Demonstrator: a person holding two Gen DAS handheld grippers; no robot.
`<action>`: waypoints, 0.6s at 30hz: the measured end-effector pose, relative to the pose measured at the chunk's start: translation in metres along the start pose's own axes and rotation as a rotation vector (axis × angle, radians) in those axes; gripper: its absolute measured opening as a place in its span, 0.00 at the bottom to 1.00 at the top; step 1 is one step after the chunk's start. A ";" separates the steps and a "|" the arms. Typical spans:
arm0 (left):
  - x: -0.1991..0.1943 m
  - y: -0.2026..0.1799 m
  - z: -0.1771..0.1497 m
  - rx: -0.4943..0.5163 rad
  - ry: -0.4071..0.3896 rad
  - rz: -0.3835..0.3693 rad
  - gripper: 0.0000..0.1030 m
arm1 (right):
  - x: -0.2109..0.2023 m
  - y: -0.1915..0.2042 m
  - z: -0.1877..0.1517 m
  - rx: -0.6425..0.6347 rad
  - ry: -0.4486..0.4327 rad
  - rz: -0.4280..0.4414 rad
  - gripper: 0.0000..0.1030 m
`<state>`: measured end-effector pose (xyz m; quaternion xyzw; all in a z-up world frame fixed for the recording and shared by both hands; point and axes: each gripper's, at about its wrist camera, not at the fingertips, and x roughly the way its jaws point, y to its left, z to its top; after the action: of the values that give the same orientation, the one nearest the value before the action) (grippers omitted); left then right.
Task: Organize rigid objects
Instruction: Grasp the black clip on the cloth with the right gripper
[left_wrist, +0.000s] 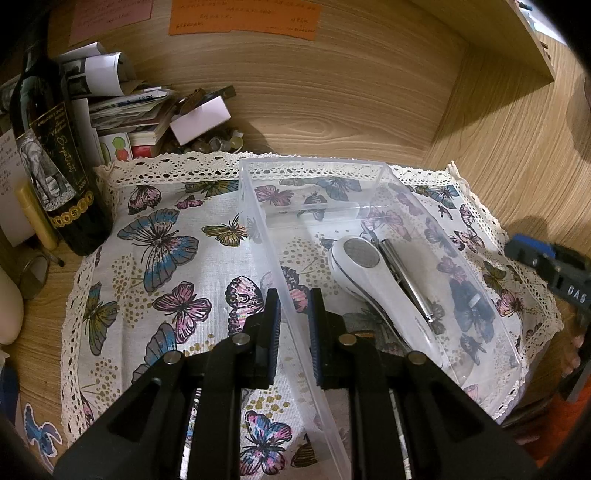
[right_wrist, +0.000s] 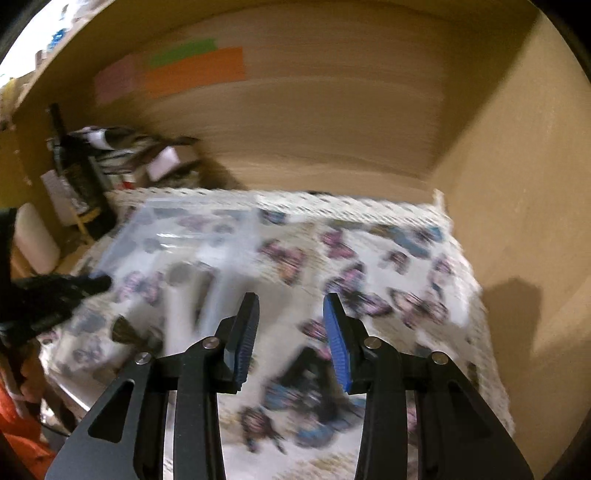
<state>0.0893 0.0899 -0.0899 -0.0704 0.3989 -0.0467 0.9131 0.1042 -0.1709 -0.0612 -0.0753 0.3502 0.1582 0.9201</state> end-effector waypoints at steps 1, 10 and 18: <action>0.000 0.000 0.000 -0.001 0.000 0.000 0.13 | 0.001 -0.004 -0.004 0.009 0.014 -0.014 0.32; 0.000 0.000 0.000 0.002 0.001 0.001 0.13 | 0.028 -0.023 -0.047 0.077 0.158 -0.040 0.32; -0.001 -0.001 0.000 0.002 0.002 0.001 0.14 | 0.048 -0.031 -0.054 0.115 0.203 -0.006 0.33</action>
<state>0.0890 0.0894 -0.0892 -0.0693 0.3996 -0.0468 0.9129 0.1157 -0.2020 -0.1325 -0.0393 0.4497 0.1266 0.8833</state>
